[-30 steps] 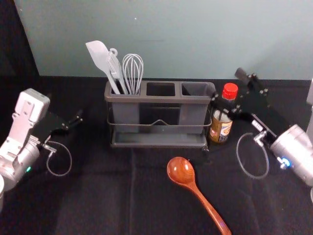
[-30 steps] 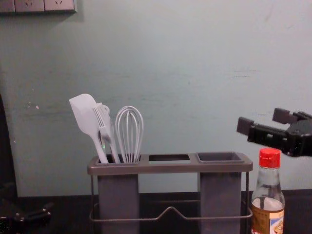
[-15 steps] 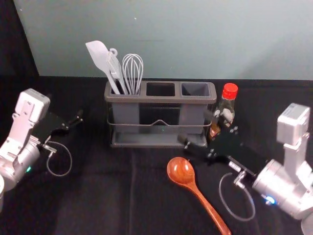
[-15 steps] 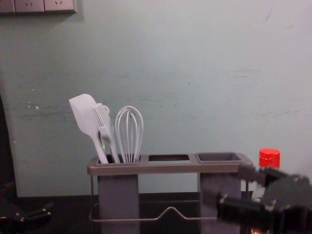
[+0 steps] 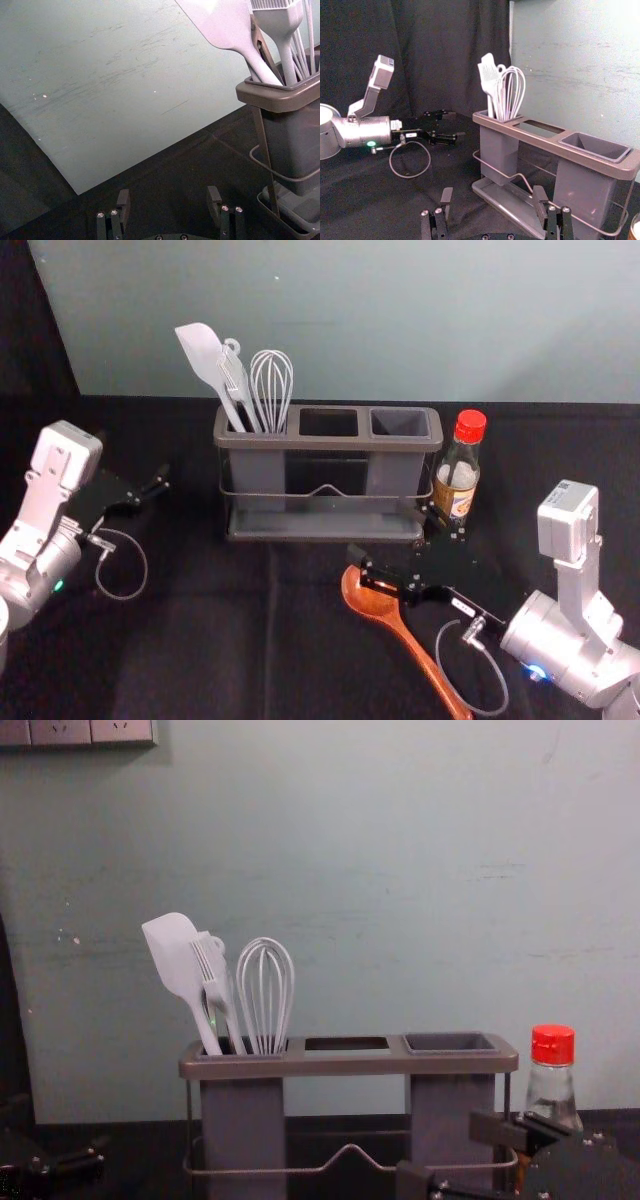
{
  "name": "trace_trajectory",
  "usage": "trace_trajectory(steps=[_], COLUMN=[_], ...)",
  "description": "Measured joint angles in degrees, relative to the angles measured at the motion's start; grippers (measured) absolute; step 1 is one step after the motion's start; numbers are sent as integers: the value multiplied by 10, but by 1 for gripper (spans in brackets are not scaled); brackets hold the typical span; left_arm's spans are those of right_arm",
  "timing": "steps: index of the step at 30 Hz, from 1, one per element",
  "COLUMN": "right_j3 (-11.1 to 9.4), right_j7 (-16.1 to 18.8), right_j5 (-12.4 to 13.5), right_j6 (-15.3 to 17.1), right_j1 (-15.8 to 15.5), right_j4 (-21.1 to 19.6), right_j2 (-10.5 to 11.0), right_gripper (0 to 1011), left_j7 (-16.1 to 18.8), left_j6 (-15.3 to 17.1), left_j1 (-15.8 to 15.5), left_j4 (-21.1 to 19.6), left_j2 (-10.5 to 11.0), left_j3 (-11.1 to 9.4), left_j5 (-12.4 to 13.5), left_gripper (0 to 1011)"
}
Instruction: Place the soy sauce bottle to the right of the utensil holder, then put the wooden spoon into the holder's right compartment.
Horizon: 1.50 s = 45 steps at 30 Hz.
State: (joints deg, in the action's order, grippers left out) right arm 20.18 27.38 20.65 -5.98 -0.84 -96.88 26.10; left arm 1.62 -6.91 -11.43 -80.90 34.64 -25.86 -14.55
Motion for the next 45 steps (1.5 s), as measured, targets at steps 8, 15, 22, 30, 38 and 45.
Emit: trace_trajectory(steps=[8,15,22,30,38,45], right_j3=[-2,-3,2,16,27,44], right_j7=[0,0,-2,-29,-108,-184], right_j5=[0,0,1,3,16,-26], right_j6=[0,0,22,154,412,529], right_j1=[0,1,1,-1,22,45], right_j4=[-2,-2,-5,-53,-130,-144], right_j2=[0,0,3,34,49,10], right_gripper=[1004,1004,1004,1004,1004,1004], left_j7=[0,0,0,0,0,0], left_j6=[0,0,0,0,0,0], left_j1=[0,0,0,0,0,0], left_j4=[0,0,0,0,0,0], left_j2=[0,0,0,0,0,0], left_j3=[0,0,0,0,0,0], left_j5=[0,0,0,0,0,0], left_gripper=[1005,1005,1005,1005,1005,1005])
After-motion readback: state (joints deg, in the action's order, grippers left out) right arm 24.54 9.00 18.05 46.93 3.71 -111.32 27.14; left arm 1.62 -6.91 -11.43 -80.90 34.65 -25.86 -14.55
